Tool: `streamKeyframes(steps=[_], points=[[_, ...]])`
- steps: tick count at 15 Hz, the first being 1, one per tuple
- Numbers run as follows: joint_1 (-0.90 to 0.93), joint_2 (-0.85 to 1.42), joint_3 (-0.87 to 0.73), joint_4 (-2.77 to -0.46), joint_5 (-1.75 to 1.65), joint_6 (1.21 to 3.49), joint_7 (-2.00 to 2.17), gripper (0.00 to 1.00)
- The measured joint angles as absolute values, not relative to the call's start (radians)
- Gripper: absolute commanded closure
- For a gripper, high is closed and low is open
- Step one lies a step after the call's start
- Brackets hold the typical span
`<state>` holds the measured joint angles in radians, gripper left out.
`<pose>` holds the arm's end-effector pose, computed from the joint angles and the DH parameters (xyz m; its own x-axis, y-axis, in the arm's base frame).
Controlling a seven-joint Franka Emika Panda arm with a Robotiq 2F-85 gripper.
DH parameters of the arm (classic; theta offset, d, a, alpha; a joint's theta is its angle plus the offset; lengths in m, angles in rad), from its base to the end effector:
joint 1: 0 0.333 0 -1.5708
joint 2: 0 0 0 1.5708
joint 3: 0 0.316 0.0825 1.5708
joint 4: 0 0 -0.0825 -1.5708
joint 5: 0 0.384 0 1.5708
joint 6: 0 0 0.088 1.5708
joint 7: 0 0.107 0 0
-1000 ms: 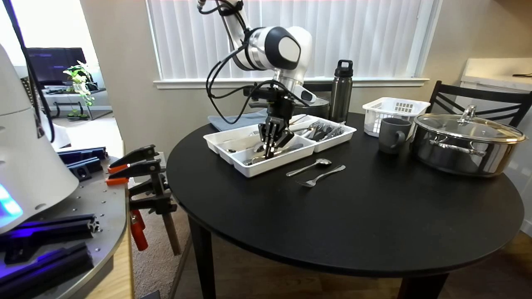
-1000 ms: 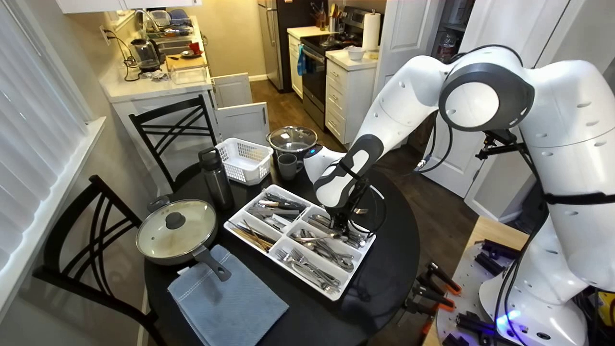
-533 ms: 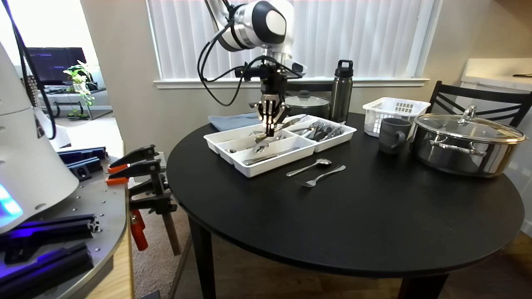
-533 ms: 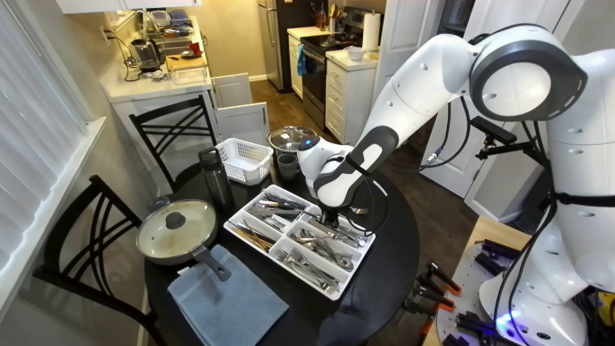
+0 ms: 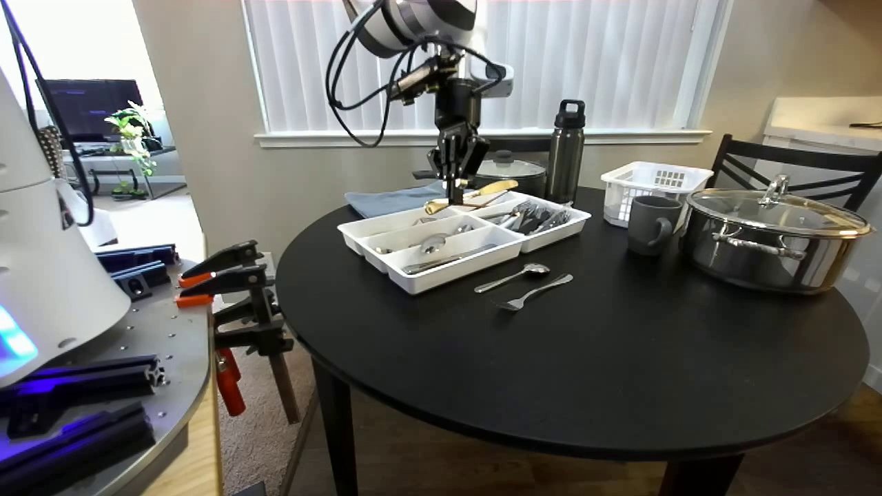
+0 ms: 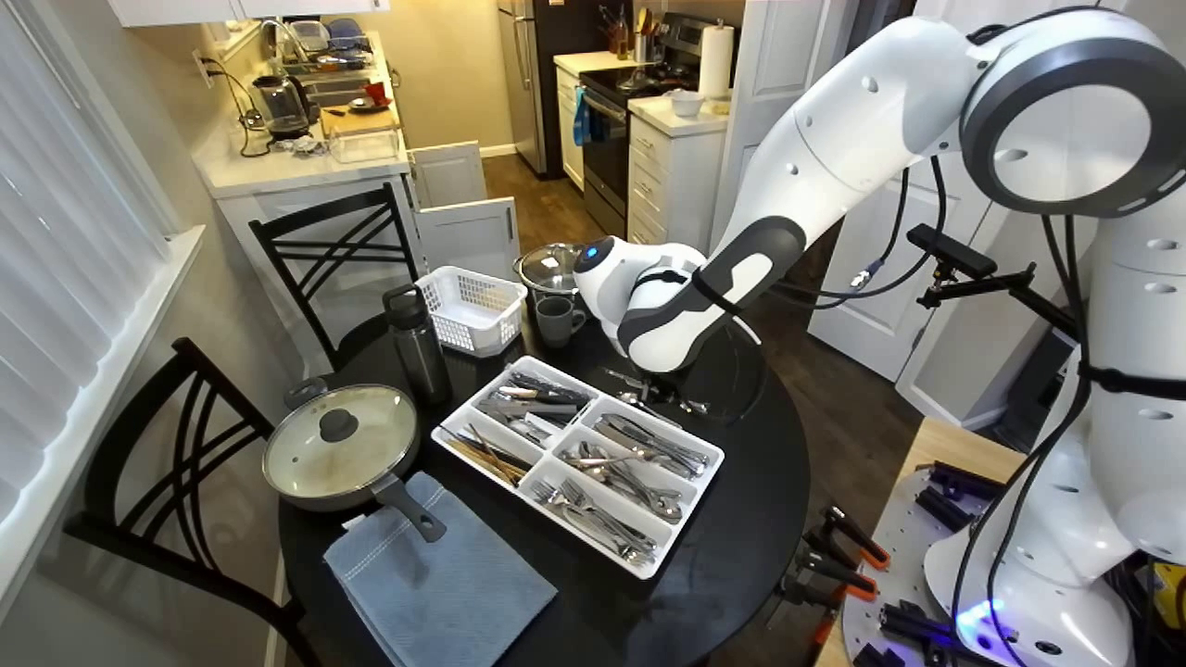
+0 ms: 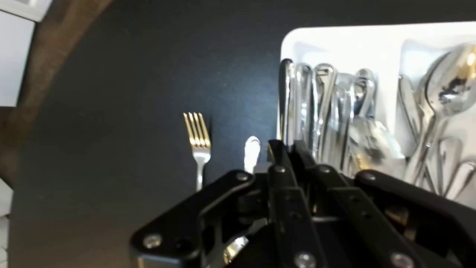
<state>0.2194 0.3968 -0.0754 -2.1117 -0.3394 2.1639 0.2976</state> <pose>0.5370 0.0639 0.2037 0.9595 0.0369 -0.2793 0.1294 -0.9383 0.3206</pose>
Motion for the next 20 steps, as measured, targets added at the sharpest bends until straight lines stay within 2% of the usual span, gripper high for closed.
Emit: streamKeyframes(steps=[4,12,20], points=[[0.183,0.355,-0.101,-2.123,-0.385,2.059,0.306,0.98],[0.069,0.450,-0.147,-2.093,-0.424,2.063,0.306,0.98],[0.043,0.637,-0.187,-1.904,-0.498,2.094,0.303,0.98]])
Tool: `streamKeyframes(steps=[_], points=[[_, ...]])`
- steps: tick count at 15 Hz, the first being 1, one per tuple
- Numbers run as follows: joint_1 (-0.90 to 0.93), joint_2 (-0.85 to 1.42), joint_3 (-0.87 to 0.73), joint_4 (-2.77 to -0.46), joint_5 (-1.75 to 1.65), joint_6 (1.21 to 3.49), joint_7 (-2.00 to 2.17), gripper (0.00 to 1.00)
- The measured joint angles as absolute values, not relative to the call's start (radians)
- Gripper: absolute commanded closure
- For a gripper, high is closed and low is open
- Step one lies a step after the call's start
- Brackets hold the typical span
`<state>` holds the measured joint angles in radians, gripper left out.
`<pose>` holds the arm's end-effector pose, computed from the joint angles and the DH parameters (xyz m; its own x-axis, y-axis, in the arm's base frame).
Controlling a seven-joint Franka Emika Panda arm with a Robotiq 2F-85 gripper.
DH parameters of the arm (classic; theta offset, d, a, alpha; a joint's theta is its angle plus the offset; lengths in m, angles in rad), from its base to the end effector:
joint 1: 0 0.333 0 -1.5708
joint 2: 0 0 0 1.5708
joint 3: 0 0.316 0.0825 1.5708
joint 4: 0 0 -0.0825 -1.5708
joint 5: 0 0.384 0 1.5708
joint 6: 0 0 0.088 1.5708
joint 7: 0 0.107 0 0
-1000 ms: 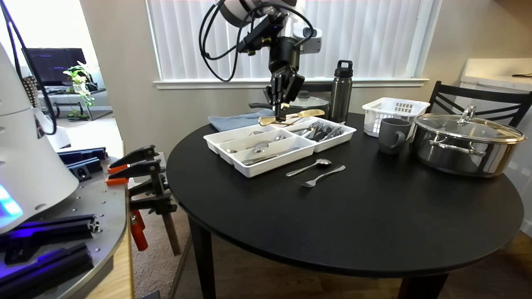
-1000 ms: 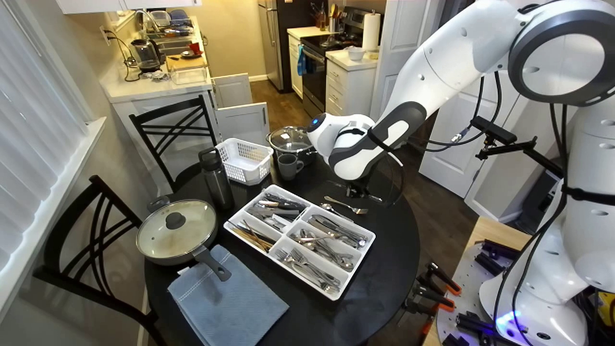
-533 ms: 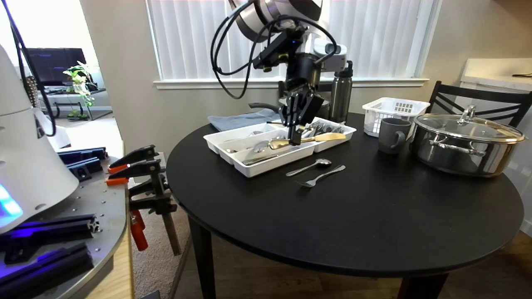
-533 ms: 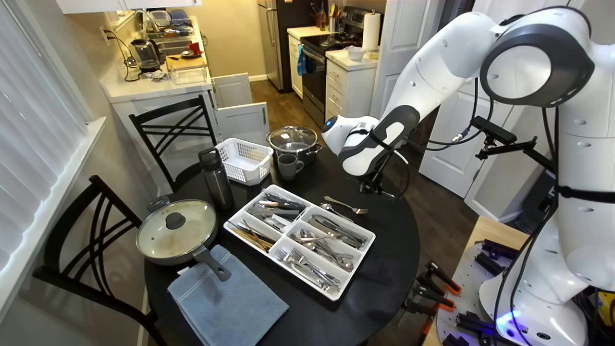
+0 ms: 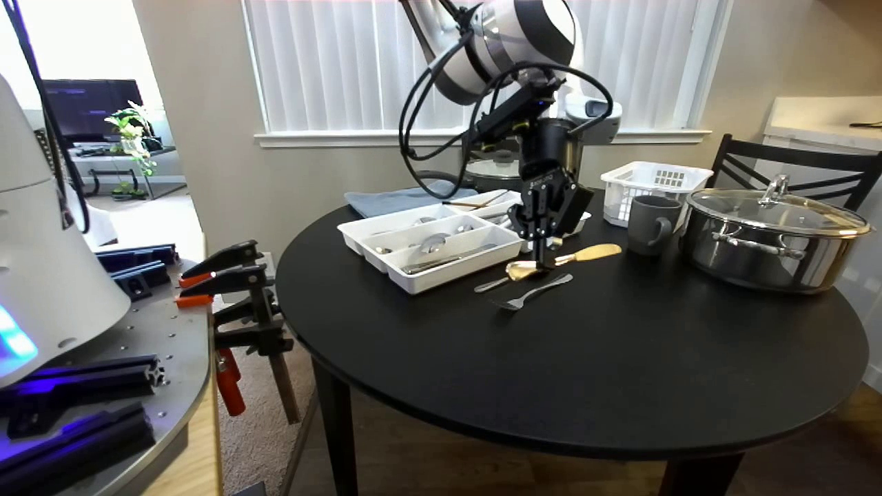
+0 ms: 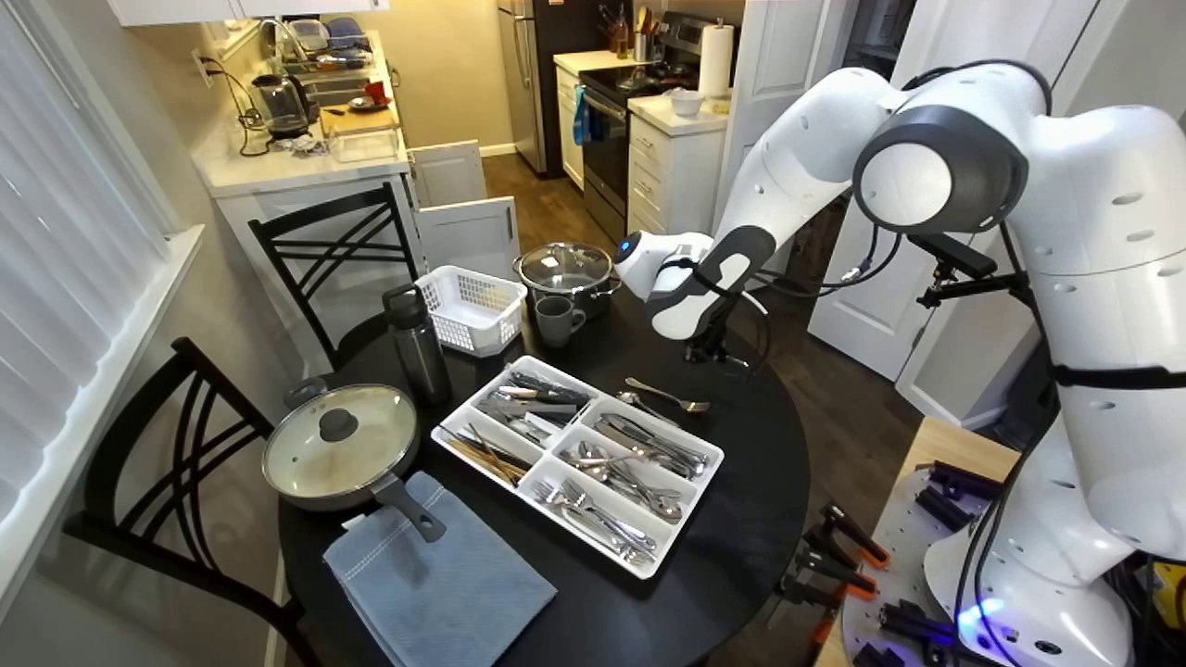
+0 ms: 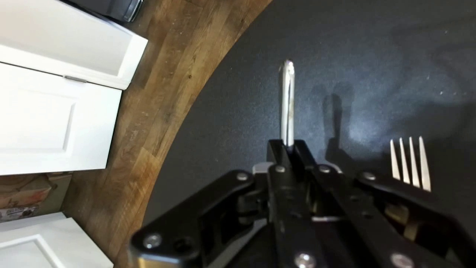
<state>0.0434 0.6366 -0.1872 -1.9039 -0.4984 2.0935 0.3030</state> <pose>0.5709 -0.1064 0.1455 0.9202 -0.1736 -0.3509 0.0256 -0.8677 0.4964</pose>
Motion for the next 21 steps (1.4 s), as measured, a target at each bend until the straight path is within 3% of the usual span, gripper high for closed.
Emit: streamKeyframes(steps=[13,15,21], points=[[0.047,0.914,-0.184,-1.664,-0.482,2.225,0.298,0.98],[0.049,0.923,-0.181,-1.662,-0.471,2.233,0.298,0.65],[0.056,0.915,-0.183,-1.662,-0.432,2.235,0.300,0.28]])
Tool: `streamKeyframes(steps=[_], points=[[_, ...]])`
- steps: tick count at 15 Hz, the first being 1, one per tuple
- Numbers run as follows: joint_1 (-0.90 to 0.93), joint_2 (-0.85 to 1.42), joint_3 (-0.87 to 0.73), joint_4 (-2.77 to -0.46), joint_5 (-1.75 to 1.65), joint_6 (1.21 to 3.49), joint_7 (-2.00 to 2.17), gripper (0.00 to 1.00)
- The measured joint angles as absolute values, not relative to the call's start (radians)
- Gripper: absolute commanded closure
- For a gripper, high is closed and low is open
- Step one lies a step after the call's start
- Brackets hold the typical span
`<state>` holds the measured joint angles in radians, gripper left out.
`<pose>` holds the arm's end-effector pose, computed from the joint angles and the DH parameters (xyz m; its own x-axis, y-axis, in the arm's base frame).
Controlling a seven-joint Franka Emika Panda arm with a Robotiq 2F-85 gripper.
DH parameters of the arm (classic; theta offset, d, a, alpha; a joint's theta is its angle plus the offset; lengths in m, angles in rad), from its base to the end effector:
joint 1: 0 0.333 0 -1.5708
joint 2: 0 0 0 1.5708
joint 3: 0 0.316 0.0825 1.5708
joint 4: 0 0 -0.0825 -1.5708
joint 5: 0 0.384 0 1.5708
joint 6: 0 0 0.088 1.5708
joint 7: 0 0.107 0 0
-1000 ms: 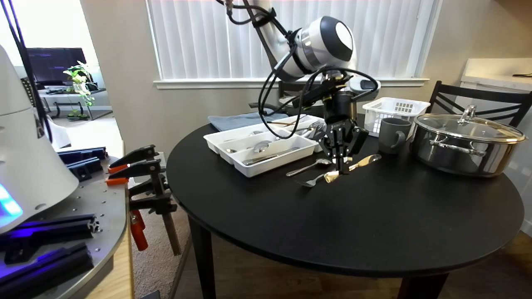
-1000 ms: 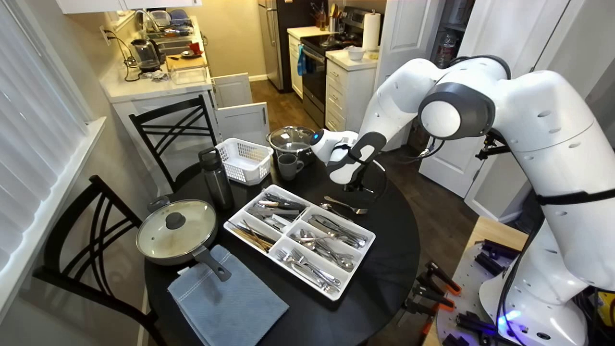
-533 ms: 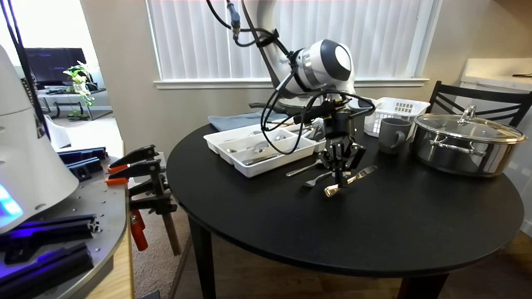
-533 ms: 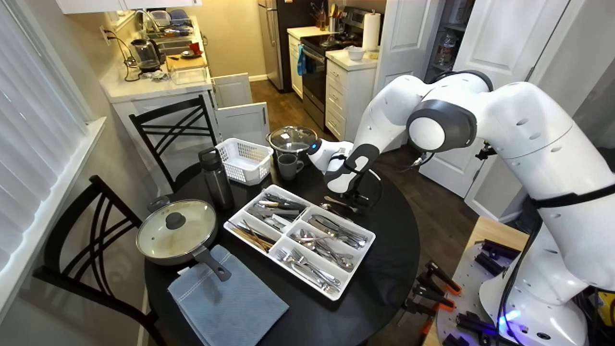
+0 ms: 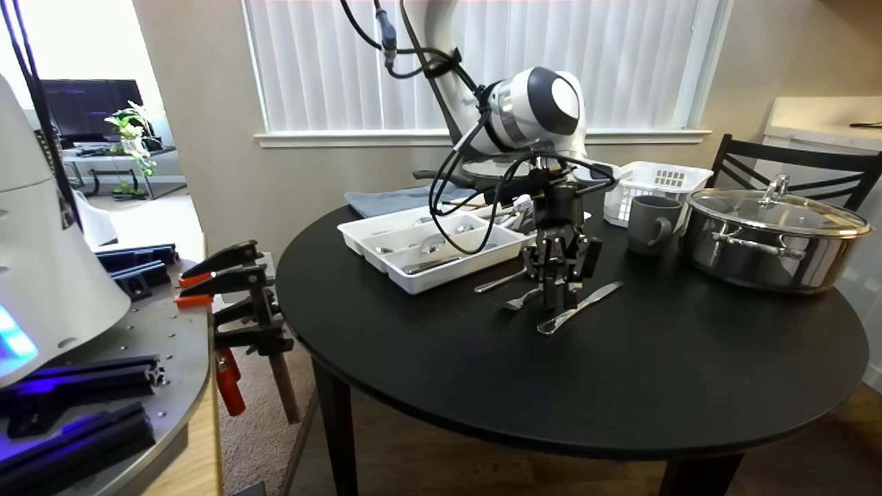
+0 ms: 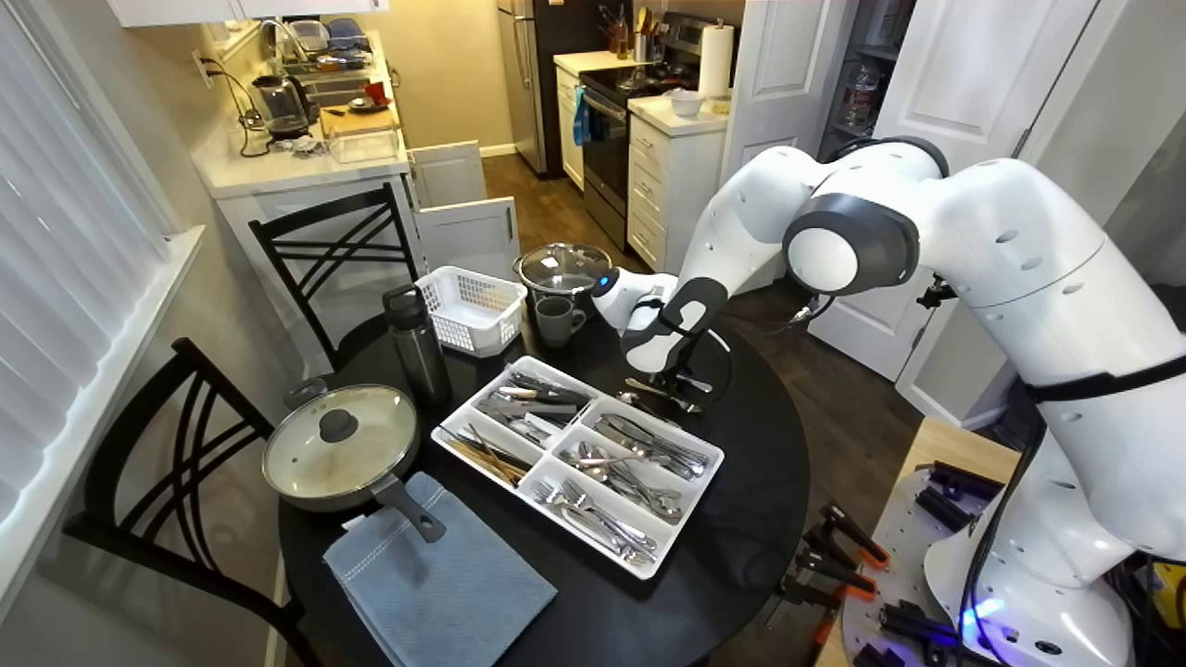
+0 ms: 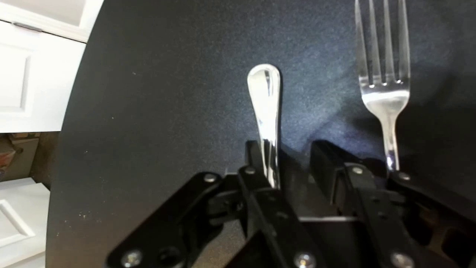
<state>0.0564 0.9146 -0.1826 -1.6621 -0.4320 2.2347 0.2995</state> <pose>0.6237 -0.0871 0.0612 0.9562 -0.1143 -0.2695 0.0218 -0.8902 0.4551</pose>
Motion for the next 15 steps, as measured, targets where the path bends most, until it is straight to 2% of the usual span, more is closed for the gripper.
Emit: streamKeyframes(steps=[4,5,10,15], points=[[0.076,0.895,-0.175,-1.677,-0.399,2.245,0.302,0.04],[0.087,0.883,-0.171,-1.692,-0.392,2.255,0.307,0.01],[0.210,0.748,-0.196,-1.839,-0.409,2.323,0.466,0.00],[0.367,0.585,-0.246,-1.957,-0.500,2.273,0.688,0.00]])
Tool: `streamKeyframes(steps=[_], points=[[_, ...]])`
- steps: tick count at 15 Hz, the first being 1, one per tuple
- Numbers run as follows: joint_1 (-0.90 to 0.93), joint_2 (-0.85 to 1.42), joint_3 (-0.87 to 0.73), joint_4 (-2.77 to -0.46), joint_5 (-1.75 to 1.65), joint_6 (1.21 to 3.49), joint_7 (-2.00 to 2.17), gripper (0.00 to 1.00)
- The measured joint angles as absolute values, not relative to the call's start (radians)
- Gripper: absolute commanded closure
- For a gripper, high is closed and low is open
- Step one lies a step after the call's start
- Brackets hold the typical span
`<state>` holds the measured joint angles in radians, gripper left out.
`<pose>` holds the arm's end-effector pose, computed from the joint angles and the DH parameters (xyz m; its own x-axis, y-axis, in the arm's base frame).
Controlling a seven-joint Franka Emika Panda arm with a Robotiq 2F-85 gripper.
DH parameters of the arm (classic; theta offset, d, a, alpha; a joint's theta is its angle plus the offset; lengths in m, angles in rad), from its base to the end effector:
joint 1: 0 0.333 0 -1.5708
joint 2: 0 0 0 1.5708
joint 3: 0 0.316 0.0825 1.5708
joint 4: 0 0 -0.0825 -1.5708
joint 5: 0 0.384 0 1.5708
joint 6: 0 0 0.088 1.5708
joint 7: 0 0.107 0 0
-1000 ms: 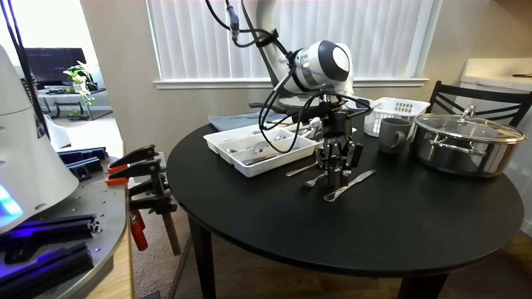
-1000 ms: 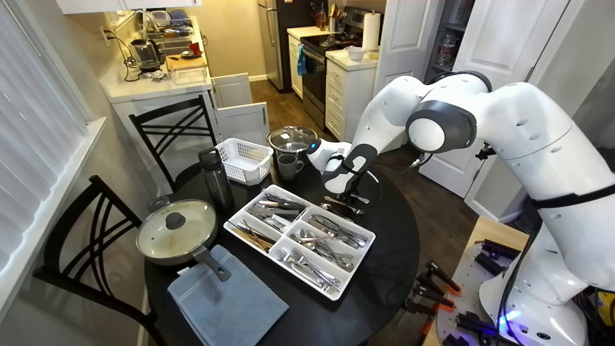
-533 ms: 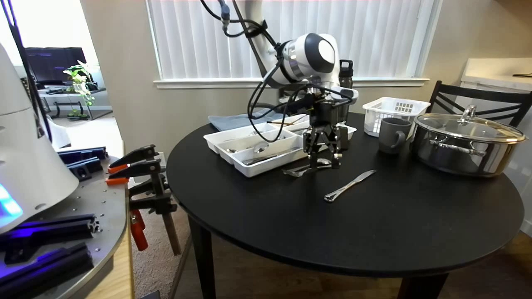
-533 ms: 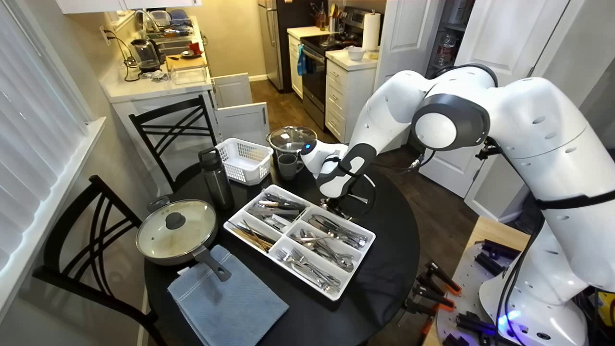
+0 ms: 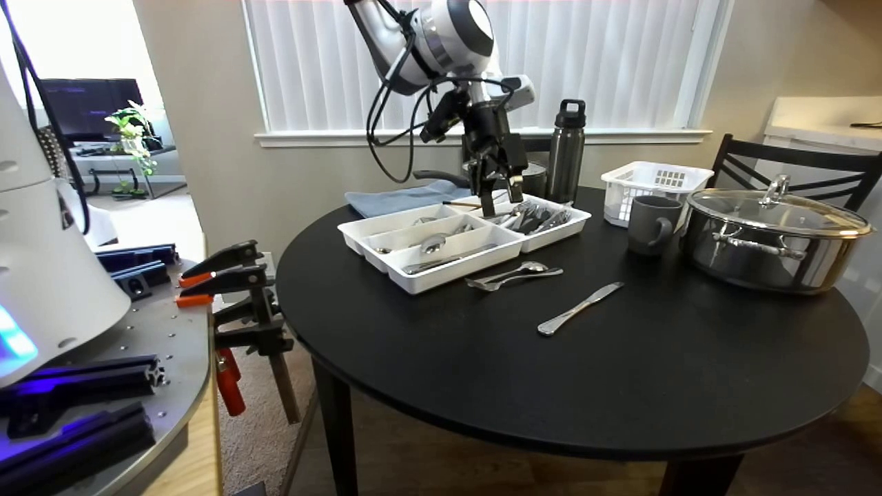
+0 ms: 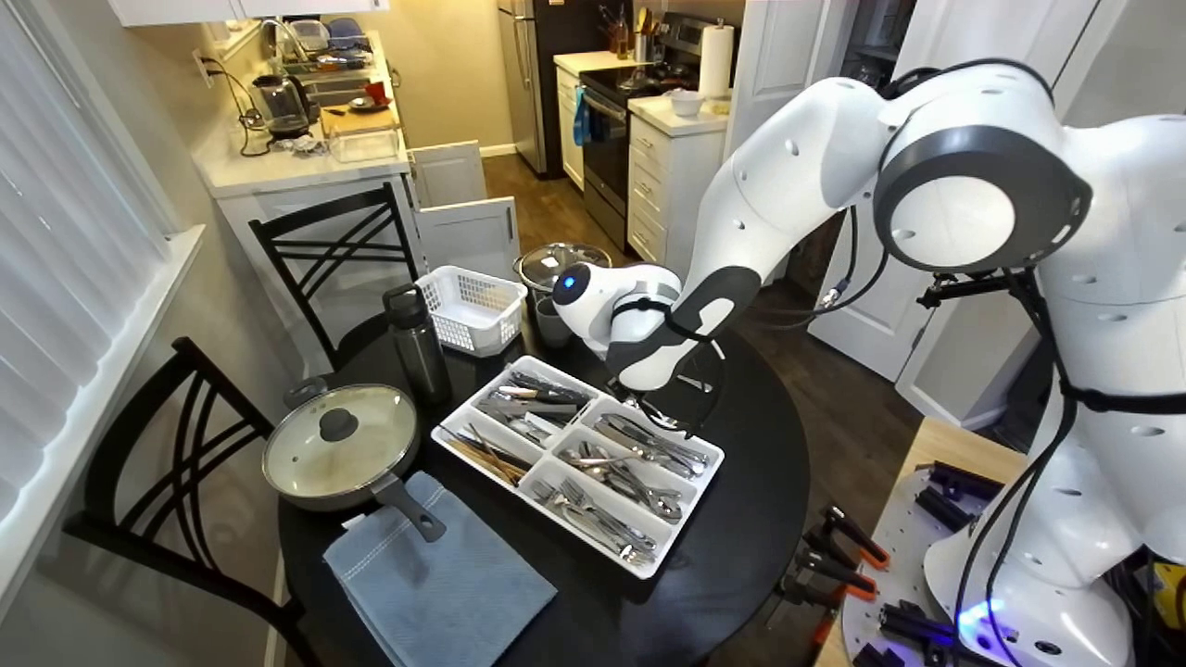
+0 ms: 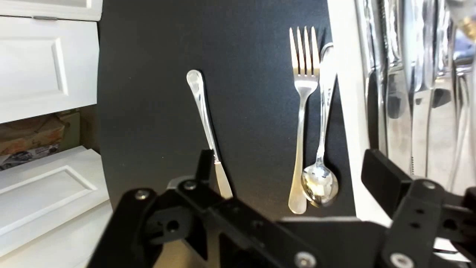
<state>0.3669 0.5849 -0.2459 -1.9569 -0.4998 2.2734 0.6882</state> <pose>0.5874 0.0602 0.1671 0.9859 -0.1671 -0.0110 -0.1376 -0.8455 0.5159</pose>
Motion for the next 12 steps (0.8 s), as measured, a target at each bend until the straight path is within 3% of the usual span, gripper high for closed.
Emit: streamKeyframes(steps=[12], points=[[0.371,0.466,-0.209,-2.032,-0.623,2.128,0.908,0.00]])
